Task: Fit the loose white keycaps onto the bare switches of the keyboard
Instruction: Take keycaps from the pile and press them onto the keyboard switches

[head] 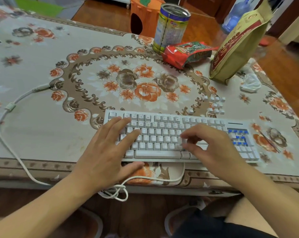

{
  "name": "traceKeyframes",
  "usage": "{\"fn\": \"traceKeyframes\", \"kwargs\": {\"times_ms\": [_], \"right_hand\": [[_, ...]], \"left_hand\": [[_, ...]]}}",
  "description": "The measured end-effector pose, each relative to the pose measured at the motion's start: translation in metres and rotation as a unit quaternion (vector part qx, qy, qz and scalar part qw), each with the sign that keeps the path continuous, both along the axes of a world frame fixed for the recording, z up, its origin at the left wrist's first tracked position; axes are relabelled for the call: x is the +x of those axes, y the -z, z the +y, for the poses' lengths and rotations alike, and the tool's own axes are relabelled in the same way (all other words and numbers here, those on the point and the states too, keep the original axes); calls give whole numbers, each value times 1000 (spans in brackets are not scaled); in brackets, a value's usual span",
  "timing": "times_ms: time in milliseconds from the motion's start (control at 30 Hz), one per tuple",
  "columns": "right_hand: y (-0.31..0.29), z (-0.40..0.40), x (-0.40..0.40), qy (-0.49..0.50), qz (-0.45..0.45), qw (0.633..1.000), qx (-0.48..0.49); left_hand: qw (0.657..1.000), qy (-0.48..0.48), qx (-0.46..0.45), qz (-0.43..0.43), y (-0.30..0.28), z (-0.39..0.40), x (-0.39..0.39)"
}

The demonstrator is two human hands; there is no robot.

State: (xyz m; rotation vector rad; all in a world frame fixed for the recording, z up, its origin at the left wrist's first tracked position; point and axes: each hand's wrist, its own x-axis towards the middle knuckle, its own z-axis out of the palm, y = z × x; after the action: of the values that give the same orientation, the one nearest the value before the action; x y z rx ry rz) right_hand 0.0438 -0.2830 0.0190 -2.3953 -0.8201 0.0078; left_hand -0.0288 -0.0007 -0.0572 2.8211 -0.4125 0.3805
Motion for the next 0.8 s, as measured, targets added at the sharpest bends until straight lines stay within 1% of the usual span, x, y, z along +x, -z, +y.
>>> {"fn": "traceKeyframes", "kwargs": {"times_ms": [133,200,367,500,800], "right_hand": [[8,-16,-7,41,-50,998,-7],[10,-22,-8,54,-56,997,-16],[17,-24,-10,36,-98,993,-58],[23,-17,-13,16,-102,992,-71],[28,-12,-14,35,-148,983,-106]], "left_hand": [[1000,3,-4,-4,0,0,1],[1000,4,-6,-4,0,0,1],[1000,2,-3,-4,0,0,0],[1000,2,-3,-2,0,-1,1],[1000,1,-2,2,1,0,1]]}}
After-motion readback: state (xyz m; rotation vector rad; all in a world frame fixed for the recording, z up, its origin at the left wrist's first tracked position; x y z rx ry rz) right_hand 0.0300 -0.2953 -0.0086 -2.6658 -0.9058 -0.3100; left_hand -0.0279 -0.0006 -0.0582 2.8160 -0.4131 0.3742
